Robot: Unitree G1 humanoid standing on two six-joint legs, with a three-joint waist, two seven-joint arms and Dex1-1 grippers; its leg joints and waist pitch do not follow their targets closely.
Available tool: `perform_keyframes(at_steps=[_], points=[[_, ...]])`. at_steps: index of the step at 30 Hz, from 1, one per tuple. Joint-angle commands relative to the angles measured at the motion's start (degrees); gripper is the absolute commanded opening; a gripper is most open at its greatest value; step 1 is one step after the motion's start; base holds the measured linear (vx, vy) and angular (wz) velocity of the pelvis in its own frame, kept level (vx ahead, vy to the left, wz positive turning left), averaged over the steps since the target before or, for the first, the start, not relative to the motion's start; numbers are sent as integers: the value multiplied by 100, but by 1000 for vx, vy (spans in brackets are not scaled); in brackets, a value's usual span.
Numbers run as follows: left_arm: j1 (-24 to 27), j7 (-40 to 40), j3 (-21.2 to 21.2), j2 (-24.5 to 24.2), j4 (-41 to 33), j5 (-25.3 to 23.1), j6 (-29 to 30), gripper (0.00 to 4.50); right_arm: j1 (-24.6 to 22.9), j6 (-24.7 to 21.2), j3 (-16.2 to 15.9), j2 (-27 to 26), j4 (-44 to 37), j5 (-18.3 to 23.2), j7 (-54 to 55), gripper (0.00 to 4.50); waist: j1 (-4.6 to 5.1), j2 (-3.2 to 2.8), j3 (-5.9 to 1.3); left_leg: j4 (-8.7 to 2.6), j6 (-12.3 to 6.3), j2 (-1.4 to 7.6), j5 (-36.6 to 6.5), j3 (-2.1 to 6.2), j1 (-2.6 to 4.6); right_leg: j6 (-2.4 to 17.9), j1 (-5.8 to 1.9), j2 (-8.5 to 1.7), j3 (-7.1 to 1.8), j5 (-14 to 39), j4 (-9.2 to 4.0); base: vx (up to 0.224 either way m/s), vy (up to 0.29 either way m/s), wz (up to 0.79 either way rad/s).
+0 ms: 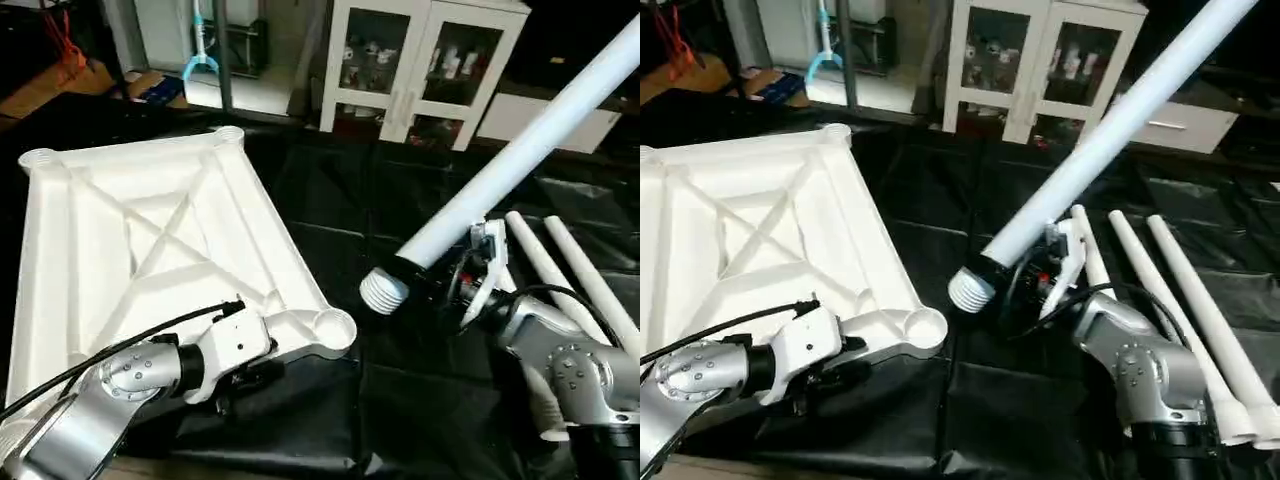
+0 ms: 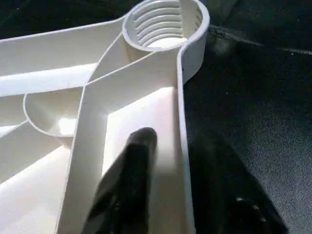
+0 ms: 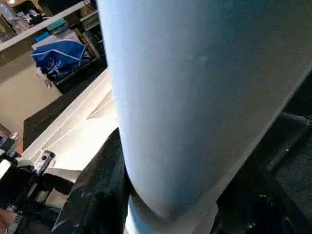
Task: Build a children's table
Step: Pick table leg
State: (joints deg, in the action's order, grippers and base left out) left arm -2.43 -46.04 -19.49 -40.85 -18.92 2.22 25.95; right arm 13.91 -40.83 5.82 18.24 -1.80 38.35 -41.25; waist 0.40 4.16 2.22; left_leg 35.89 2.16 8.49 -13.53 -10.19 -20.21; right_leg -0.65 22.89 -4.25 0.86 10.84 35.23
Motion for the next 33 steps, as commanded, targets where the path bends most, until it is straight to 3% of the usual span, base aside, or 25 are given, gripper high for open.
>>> perform_keyframes(at_steps=[1, 6, 8, 10, 13, 26, 27, 33], points=[[202, -24, -261, 5, 273, -106, 226, 120, 181, -52, 42, 67, 12, 56, 27, 186, 3, -20, -207, -570, 74, 407, -1238, 175, 13, 982, -120, -333, -209, 1781, -430, 0, 0, 0], [177, 83, -184, 203, 298, 42, 320, 120, 245, -144, 45, 75, 18, 97, 80, 186, -6, -16, -210, -559, 63, 407, -1229, 158, 29, 1037, -107, -330, -211, 1748, -438, 0, 0, 0], [167, -38, -246, 182, 248, 128, 614, 157, 259, -199, 65, 65, -5, 114, 87, 186, -23, -29, -209, -569, 80, 404, -1225, 164, 22, 1014, -112, -321, -209, 1764, -431, 0, 0, 0], [152, -27, -236, 215, 222, 156, 711, 160, 263, -225, 86, 49, -22, 145, 95, 186, -26, -24, -215, -572, 100, 408, -1200, 165, 18, 1010, -118, -322, -206, 1712, -424, 0, 0, 0], [107, 27, -263, 207, 182, 30, 868, 198, 285, -293, 147, 19, -29, 220, 137, 186, -27, -22, -215, -567, 80, 403, -1167, 164, 15, 1026, -127, -325, -209, 1662, -428, 0, 0, 0], [217, -170, -352, -41, 13, 110, 1436, 198, 240, -366, 141, 58, -71, 234, 116, 186, 37, -19, -208, -575, 65, 401, -1208, 174, -8, 1019, -131, -335, -210, 1835, -447, 0, 0, 0], [209, -155, -340, -20, 16, 109, 1450, 170, 243, -368, 139, 60, -73, 244, 125, 186, 42, -18, -209, -573, 64, 401, -1215, 174, -4, 1016, -127, -334, -210, 1852, -449, 0, 0, 0], [144, -174, -244, 93, 29, 256, 1607, 131, 265, -382, 166, 53, -109, 284, 167, 186, 54, -32, -207, -580, 75, 401, -1296, 180, -4, 1004, -118, -329, -209, 1941, -463, 0, 0, 0]])
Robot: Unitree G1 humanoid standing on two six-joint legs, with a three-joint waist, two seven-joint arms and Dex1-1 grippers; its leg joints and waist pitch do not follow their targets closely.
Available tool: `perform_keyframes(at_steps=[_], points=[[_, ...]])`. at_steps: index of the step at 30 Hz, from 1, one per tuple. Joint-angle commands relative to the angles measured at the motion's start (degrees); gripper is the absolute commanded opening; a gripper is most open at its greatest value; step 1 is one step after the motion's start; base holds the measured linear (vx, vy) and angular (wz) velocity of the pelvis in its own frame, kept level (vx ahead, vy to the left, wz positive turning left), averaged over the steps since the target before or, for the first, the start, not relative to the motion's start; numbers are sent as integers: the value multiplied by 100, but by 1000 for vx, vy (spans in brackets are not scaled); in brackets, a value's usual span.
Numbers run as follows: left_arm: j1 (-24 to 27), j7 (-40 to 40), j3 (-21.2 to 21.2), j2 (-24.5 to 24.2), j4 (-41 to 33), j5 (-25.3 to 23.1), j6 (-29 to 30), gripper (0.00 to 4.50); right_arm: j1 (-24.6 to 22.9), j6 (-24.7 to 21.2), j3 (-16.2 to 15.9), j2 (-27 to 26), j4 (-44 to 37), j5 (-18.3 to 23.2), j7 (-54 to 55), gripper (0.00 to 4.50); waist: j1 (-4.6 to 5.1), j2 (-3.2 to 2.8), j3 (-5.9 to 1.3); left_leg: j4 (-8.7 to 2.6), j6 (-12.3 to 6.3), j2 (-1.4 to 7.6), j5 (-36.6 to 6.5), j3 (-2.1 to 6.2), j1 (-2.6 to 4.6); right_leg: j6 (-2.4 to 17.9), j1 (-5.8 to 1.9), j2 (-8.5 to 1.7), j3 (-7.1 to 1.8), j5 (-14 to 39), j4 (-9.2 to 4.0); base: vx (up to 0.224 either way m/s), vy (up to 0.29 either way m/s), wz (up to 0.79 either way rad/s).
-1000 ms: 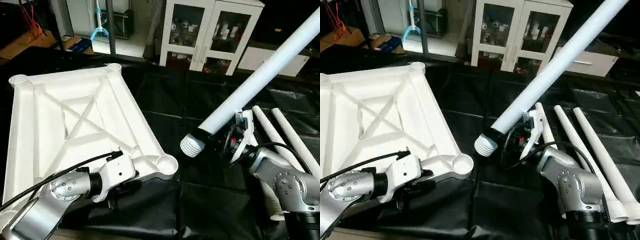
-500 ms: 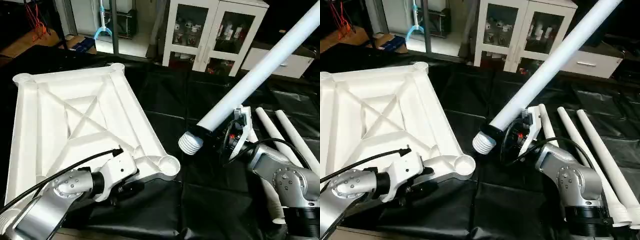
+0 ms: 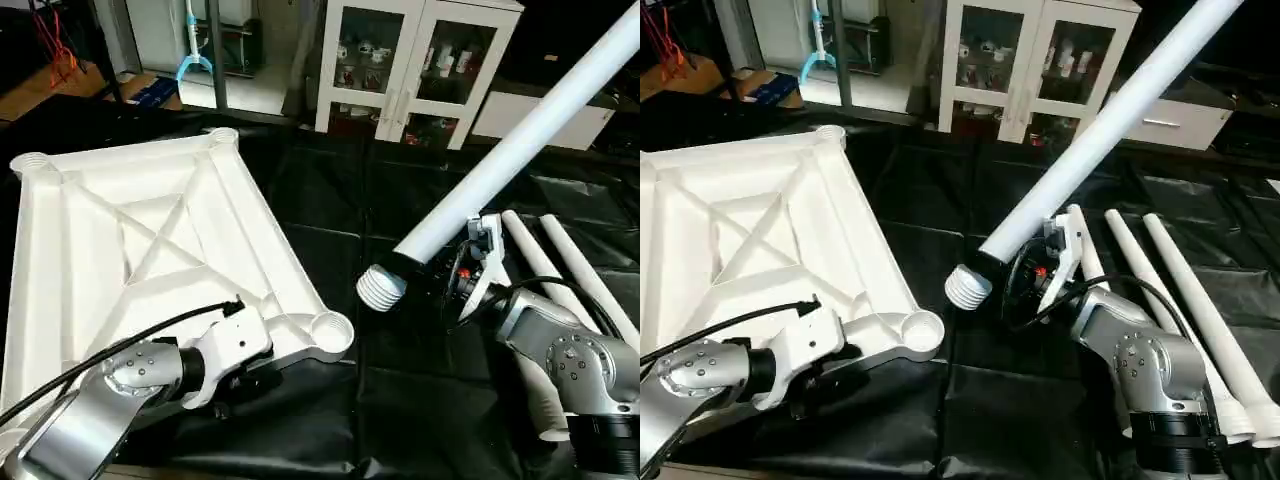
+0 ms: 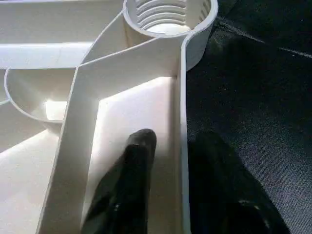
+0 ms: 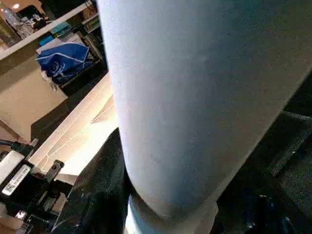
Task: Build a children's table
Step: Pick table leg
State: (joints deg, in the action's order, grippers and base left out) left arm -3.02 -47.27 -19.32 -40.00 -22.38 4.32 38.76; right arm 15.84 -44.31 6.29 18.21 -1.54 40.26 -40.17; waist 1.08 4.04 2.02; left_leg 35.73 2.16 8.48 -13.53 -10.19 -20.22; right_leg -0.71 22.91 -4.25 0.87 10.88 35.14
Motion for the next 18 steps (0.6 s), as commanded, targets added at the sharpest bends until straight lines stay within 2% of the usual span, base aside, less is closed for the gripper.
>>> perform_keyframes(at_steps=[1, 2, 7, 10, 12, 13, 14, 15, 16, 18], points=[[203, -55, -256, 13, 372, 59, 337, 126, 75, -36, 126, 53, -138, 100, 65, 186, -13, -21, -187, -563, 80, 401, -1290, 180, -4, 1015, -121, -331, -211, 1922, -449, 0, 0, 0], [198, -67, -248, 18, 363, 93, 385, 113, 106, -66, 186, 15, -141, 158, 99, 186, -14, -44, -192, -565, 88, 401, -1270, 184, -3, 1025, -123, -329, -210, 1871, -444, 0, 0, 0], [200, -195, -407, -40, 328, 77, 425, 75, 257, -359, 419, -102, -35, 503, 212, 186, -4, -40, -194, -567, 47, 398, -1218, 179, -2, 1068, -128, -321, -209, 1755, -443, 0, 0, 0], [202, -224, -503, -73, 333, -2, 373, 49, 324, -513, 397, -61, 147, 446, 293, 186, -6, -64, -197, -565, 70, 400, -1184, 174, 11, 1075, -119, -317, -207, 1734, -439, 0, 0, 0], [192, -241, -593, -103, 331, -76, 303, 33, 415, -765, 496, -78, 406, 536, 421, 186, -2, -44, -205, -562, 73, 392, -1105, 164, 5, 1107, -130, -315, -204, 1621, -434, 0, 0, 0], [191, -244, -603, -98, 324, -71, 297, 26, 446, -917, 636, -112, 466, 814, 392, 186, -1, -44, -199, -564, 71, 391, -1128, 165, 5, 1112, -129, -316, -206, 1648, -438, 0, 0, 0], [188, -245, -619, -82, 307, -57, 298, 18, 484, -1286, 996, -172, 550, 1601, 197, 186, -1, -23, -213, -550, 43, 378, -1103, 166, 9, 1132, -152, -326, -213, 1648, -436, 0, 0, 0], [188, -245, -619, -82, 307, -57, 298, 10, 484, -1286, 996, -172, 550, 1601, 197, 186, -14, -34, -220, -543, 13, 381, -1068, 169, 14, 1149, -155, -336, -218, 1598, -432, 0, 0, 0], [183, -245, -623, -78, 294, -39, 319, 10, 401, -1582, 1274, -145, 492, 2361, -153, 186, -24, -38, -221, -541, -26, 393, -989, 169, 1, 1176, -164, -334, -209, 1492, -420, 0, 0, 0], [179, -254, -623, -80, 292, -47, 319, 4, 347, -1735, 1384, -110, 495, 2618, -275, 186, -41, -38, -226, -530, -127, 401, -845, 165, 3, 1229, -178, -333, -202, 1274, -403, 0, 0, 0]])
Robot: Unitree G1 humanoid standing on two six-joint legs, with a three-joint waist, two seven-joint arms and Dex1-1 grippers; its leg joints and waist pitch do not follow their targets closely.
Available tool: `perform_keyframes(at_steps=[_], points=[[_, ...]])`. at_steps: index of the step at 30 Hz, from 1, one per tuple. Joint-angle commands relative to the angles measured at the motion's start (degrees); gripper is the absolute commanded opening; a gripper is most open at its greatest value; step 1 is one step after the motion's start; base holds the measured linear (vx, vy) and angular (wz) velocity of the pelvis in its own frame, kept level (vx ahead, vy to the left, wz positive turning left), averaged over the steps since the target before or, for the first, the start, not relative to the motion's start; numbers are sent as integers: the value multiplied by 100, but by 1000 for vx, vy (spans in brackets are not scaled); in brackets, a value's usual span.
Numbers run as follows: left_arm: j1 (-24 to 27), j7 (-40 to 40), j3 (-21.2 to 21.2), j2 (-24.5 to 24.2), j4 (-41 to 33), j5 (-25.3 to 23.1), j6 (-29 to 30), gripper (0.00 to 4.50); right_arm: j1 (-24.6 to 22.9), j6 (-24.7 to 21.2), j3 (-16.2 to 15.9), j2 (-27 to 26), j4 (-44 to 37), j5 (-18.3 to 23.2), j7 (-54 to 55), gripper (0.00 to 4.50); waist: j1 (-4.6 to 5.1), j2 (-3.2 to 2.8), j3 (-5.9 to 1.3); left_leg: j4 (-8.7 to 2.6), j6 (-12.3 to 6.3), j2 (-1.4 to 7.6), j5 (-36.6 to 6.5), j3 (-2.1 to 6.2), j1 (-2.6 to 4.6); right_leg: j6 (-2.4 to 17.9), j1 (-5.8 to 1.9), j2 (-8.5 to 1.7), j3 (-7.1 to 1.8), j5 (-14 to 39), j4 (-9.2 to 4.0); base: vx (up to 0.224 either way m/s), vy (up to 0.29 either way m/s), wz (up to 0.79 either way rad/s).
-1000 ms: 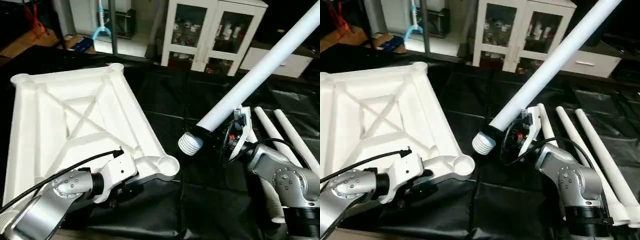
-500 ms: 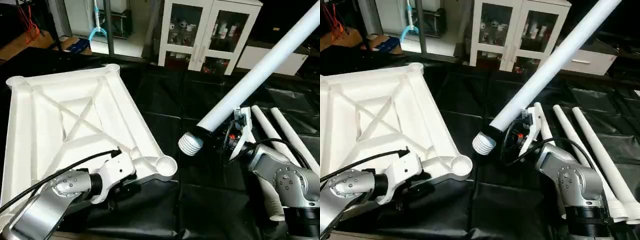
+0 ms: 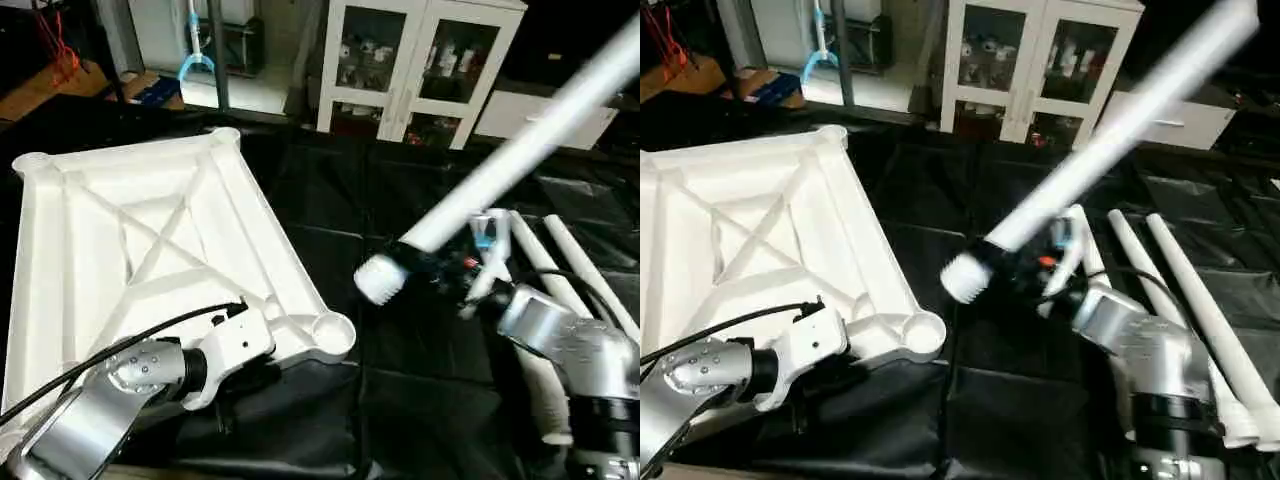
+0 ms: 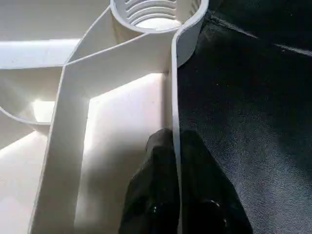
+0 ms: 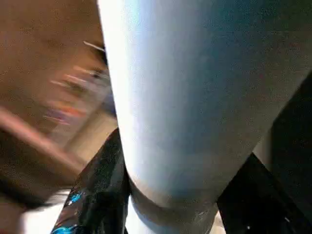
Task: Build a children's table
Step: Pick table leg
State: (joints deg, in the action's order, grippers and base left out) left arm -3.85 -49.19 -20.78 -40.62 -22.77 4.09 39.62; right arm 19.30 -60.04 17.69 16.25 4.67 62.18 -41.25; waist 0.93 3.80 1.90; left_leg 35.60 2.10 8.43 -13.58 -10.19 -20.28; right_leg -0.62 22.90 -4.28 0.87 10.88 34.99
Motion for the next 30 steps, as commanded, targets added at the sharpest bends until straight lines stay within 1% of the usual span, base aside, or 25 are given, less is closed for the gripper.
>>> perform_keyframes(at_steps=[1, 2, 4, 6, 7, 8, 10, 13, 18, 19, 20, 22, 24, 25, 26, 27, 28, 29, 30], points=[[259, -71, -477, -25, 327, -31, 230, 4, -61, -275, 282, 144, -129, 547, -295, 186, -40, 4, -208, -523, -153, 412, -789, 161, 6, 1252, -178, -335, -195, 1271, -385, 0, 0, 0], [257, -76, -478, -26, 325, -38, 227, 4, -122, -354, 266, 209, -155, 578, -417, 186, -47, -4, -203, -525, -152, 415, -782, 155, 6, 1267, -172, -334, -191, 1316, -393, 0, 0, 0], [256, -84, -481, -22, 325, -50, 224, 4, -195, -457, 251, 268, -215, 637, -563, 186, -58, 3, -192, -530, -127, 413, -862, 151, 5, 1238, -168, -334, -194, 1477, -415, 0, 0, 0], [258, -115, -481, -32, 333, -37, 196, 4, -253, -576, 237, 287, -284, 712, -664, 186, -54, 15, -190, -537, -61, 409, -1002, 159, 2, 1176, -157, -342, -194, 1752, -435, 0, 0, 0], [258, -115, -481, -32, 334, -37, 195, 4, -255, -580, 236, 288, -286, 712, -667, 186, -57, 15, -179, -543, -23, 411, -1105, 167, 1, 1112, -144, -350, -200, 1969, -456, 0, 0, 0], [251, -122, -481, -27, 340, -40, 162, 4, -283, -693, 250, 293, -322, 775, -657, 186, -54, 17, -181, -544, 18, 412, -1166, 176, 4, 1054, -136, -352, -200, 2116, -464, 0, 0, 0], [232, -119, -467, -5, 376, -56, 62, 4, -302, -790, 266, 287, -350, 890, -601, 186, -53, 13, -183, -546, 35, 408, -1154, 183, 8, 1017, -128, -350, -200, 2132, -469, 0, 0, 0], [176, -125, -491, 4, 421, -102, -12, 4, -309, -853, 277, 323, -337, 1082, -511, 186, -56, 13, -188, -549, 48, 410, -1085, 180, 5, 1023, -124, -344, -197, 1990, -459, 0, 0, 0], [84, -89, -531, 62, 495, -192, -225, 4, -279, -804, 299, 354, -271, 1065, -527, 186, -101, 17, -185, -548, 16, 412, -1023, 166, 1, 1008, -122, -349, -205, 1993, -472, 0, 0, 0], [28, -95, -593, 38, 555, -295, -353, 4, -265, -744, 307, 331, -271, 982, -525, 186, -114, 11, -184, -550, 27, 410, -1049, 165, 2, 988, -118, -348, -203, 2036, -472, 0, 0, 0], [-12, -126, -648, 18, 609, -366, -505, 4, -252, -708, 315, 315, -258, 942, -505, 186, -122, 17, -184, -550, 43, 412, -1094, 166, 9, 961, -113, -354, -204, 2118, -478, 0, 0, 0], [-59, -156, -708, 11, 683, -447, -706, 4, -235, -700, 351, 287, -231, 946, -467, 186, -135, 11, -176, -552, 48, 414, -1154, 166, 22, 927, -91, -350, -206, 2203, -497, 0, 0, 0], [-169, -186, -799, 32, 838, -587, -1103, 4, -217, -680, 403, 251, -193, 1002, -393, 186, -145, 8, -172, -559, 86, 418, -1246, 166, 30, 900, -78, -353, -207, 2277, -500, 0, 0, 0], [-205, -204, -823, 39, 885, -621, -1244, 4, -218, -671, 401, 253, -192, 1014, -372, 186, -159, 2, -169, -556, 105, 418, -1324, 156, 60, 873, -52, -351, -212, 2361, -514, 0, 0, 0], [-300, -220, -880, 49, 976, -711, -1455, 4, -229, -665, 381, 252, -217, 1023, -350, 186, -171, -35, -166, -558, 130, 414, -1358, 162, 57, 860, -52, -356, -215, 2404, -514, 0, 0, 0], [-400, -227, -918, 87, 1083, -775, -1643, 4, -249, -655, 359, 249, -252, 1037, -329, 186, -168, -23, -154, -567, 134, 415, -1408, 163, 52, 829, -45, -352, -211, 2484, -539, 0, 0, 0], [-489, -224, -951, 126, 1169, -828, -1758, 4, -273, -650, 355, 240, -287, 1063, -317, 186, -185, -8, -166, -560, 150, 410, -1462, 163, 57, 756, -44, -356, -211, 2607, -544, 0, 0, 0], [-585, -225, -990, 163, 1265, -888, -1892, 4, -284, -645, 353, 232, -303, 1079, -310, 186, -225, -67, -169, -559, 176, 411, -1490, 161, 85, 710, -17, -361, -220, 2682, -549, 0, 0, 0], [-657, -227, -1019, 195, 1345, -933, -1977, 4, -296, -635, 346, 234, -318, 1073, -311, 186, -233, -42, -156, -564, 193, 410, -1588, 162, 73, 646, -13, -363, -218, 2839, -577, 0, 0, 0]])
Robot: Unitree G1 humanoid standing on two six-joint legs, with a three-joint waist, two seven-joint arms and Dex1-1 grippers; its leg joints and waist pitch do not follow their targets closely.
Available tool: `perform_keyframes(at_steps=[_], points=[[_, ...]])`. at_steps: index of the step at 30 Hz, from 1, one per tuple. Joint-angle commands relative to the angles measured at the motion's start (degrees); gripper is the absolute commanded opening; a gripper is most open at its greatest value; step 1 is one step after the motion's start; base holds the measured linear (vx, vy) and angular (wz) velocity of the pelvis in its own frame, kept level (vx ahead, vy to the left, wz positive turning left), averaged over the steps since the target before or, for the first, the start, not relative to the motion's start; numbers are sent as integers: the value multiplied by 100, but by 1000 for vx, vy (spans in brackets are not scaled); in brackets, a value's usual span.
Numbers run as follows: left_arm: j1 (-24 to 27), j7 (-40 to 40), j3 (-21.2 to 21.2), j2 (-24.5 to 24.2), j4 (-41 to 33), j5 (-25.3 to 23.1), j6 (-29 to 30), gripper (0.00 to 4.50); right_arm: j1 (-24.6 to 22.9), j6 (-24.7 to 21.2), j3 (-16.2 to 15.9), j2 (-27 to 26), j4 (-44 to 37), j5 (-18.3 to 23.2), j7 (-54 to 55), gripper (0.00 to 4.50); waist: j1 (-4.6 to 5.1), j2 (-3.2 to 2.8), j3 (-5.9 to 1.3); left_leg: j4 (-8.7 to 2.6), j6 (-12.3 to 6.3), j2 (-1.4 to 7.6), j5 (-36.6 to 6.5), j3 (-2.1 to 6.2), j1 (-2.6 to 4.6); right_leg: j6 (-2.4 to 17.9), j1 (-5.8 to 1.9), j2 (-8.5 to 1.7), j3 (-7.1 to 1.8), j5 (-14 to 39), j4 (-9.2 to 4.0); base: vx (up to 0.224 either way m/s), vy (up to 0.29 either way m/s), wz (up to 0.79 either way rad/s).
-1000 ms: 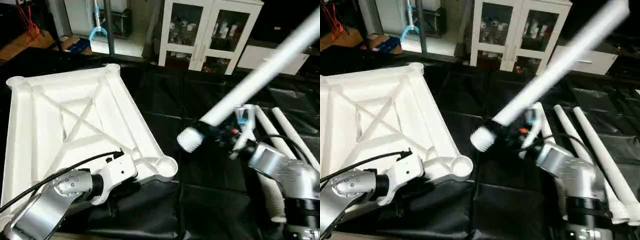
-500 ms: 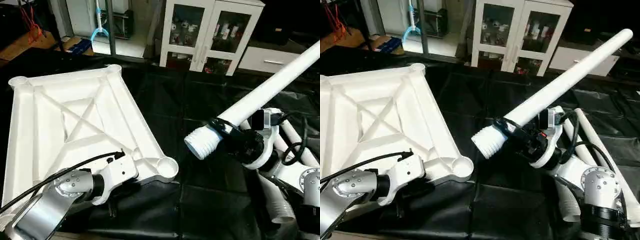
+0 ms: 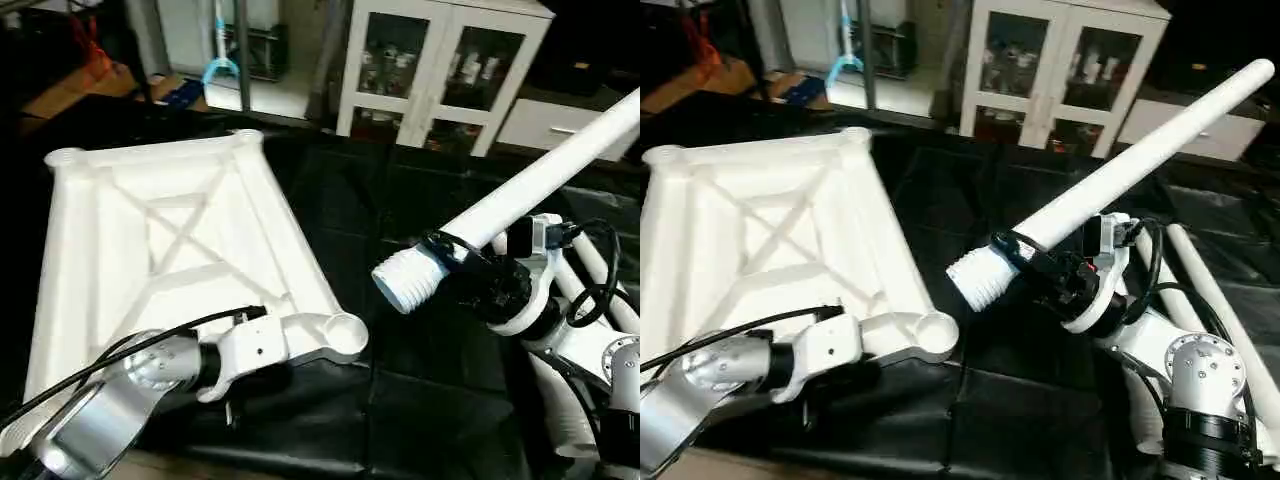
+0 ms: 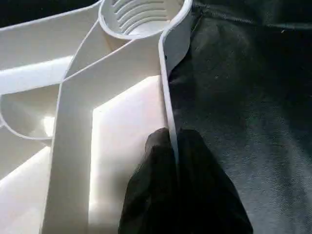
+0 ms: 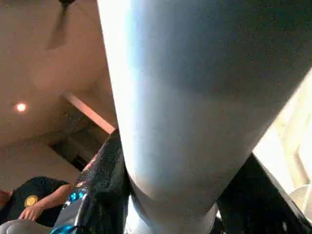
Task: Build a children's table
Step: Pick table leg
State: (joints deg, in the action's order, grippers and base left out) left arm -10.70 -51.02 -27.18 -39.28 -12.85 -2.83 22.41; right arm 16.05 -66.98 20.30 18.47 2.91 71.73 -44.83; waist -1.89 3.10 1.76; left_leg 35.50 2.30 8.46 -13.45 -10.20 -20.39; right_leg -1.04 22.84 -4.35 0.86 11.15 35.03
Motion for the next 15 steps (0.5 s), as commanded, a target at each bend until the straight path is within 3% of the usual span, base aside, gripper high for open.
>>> perform_keyframes(at_steps=[1, 2, 6, 7, 8, 11, 12, 15], points=[[-32, -53, -413, 75, 409, -285, -296, 4, 18, 62, 85, 11, -157, 119, 47, 186, 36, 29, -146, -556, 192, 405, -1619, 164, 92, 661, -3, -358, -213, 2876, -580, 0, 0, 0], [-82, -63, -444, 83, 473, -334, -362, 4, 9, 63, 90, 6, -171, 122, 52, 186, 26, -35, -143, -563, 242, 408, -1673, 179, 99, 644, 11, -364, -216, 2923, -576, 0, 0, 0], [-213, -77, -449, 166, 656, -369, -566, 4, -38, 64, 132, -18, -278, 187, 104, 186, 37, -8, -160, -581, 286, 416, -1693, 185, 83, 655, 5, -355, -204, 2710, -561, 0, 0, 0], [-258, -70, -464, 191, 722, -411, -617, 4, -47, 86, 145, -19, -287, 186, 128, 186, 30, -65, -167, -586, 305, 414, -1638, 186, 79, 699, -3, -354, -209, 2562, -540, 0, 0, 0], [-274, -56, -469, 199, 749, -434, -646, 4, -52, 86, 151, -20, -291, 196, 133, 186, 36, -26, -177, -580, 294, 418, -1556, 173, 65, 736, -20, -352, -207, 2394, -536, 0, 0, 0], [-273, 14, -378, 295, 915, -391, -724, 4, -77, 122, 147, -26, -328, 194, 198, 186, 25, -39, -198, -583, 232, 427, -1228, 168, 25, 883, -73, -357, -204, 1950, -472, 0, 0, 0], [-264, 21, -344, 329, 947, -349, -730, 4, -74, 145, 146, -29, -336, 172, 231, 186, 24, -18, -215, -566, 163, 426, -975, 151, 12, 953, -91, -352, -199, 1637, -450, 0, 0, 0], [-214, 36, -229, 421, 989, -210, -734, 4, -52, 343, 61, -51, -355, -111, 353, 186, 21, -10, -203, -564, 112, 423, -934, 135, -13, 1030, -103, -371, -200, 1675, -446, 0, 0, 0]])
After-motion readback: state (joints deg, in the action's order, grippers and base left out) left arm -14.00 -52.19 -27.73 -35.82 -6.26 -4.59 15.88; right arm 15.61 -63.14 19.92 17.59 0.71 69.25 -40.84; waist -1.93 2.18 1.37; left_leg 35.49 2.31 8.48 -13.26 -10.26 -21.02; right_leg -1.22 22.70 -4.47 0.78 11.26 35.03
